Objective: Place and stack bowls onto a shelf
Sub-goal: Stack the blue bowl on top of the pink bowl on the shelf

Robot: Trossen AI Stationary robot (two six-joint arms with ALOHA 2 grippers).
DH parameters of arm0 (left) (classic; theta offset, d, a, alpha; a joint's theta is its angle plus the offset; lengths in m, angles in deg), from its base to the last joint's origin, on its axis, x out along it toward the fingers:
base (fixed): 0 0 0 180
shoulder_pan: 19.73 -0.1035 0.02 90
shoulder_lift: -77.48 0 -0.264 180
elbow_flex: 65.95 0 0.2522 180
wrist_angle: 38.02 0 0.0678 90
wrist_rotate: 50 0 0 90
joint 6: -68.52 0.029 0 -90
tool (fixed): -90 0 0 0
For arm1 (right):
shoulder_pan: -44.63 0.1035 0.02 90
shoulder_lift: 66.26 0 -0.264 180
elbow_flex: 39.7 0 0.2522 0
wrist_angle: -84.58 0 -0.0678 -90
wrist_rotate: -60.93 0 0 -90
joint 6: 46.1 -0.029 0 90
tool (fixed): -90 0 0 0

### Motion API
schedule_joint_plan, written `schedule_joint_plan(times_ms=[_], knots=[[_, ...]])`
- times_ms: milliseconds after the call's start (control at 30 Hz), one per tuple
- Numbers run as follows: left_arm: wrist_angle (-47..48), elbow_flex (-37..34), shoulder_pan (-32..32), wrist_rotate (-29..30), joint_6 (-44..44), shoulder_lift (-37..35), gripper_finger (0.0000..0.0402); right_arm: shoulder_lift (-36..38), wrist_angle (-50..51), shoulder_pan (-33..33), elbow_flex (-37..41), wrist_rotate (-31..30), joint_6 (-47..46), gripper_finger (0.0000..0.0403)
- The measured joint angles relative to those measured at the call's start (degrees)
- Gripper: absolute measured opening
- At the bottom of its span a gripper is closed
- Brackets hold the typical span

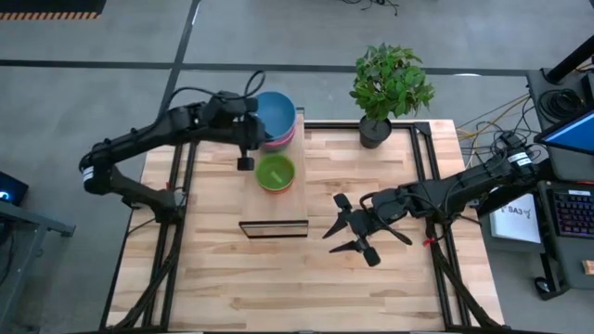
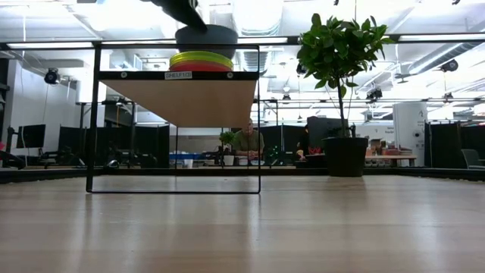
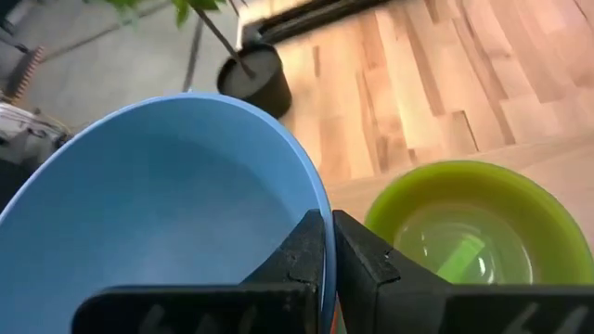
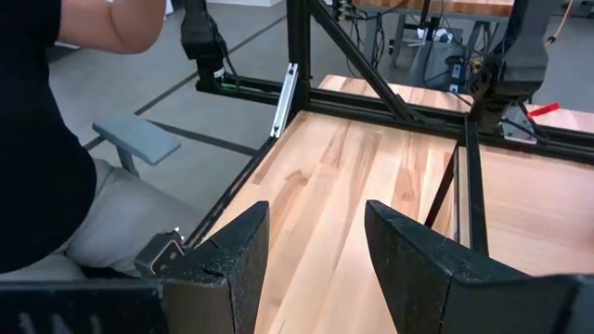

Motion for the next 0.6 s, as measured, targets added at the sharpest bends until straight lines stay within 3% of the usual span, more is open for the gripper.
schedule_joint_plan(times_ms=[233, 400, 600], knots=[[1.9, 2.3, -0.2, 1.1, -0.3, 2.9, 0.0000, 0.0, 0.0, 0.0, 0.2, 0.0, 0.0, 0.0168], [1.7, 2.4, -0.2, 7.8, -1.1, 3.8, 0.0001, 0.0, 0.1, 0.0, 0.4, 0.0, 0.0, 0.0169], [1.8, 2.4, -0.2, 8.5, -1.3, 4.2, 0.0036, 0.0, 0.1, 0.0, 0.5, 0.0, -0.3, 0.0169]])
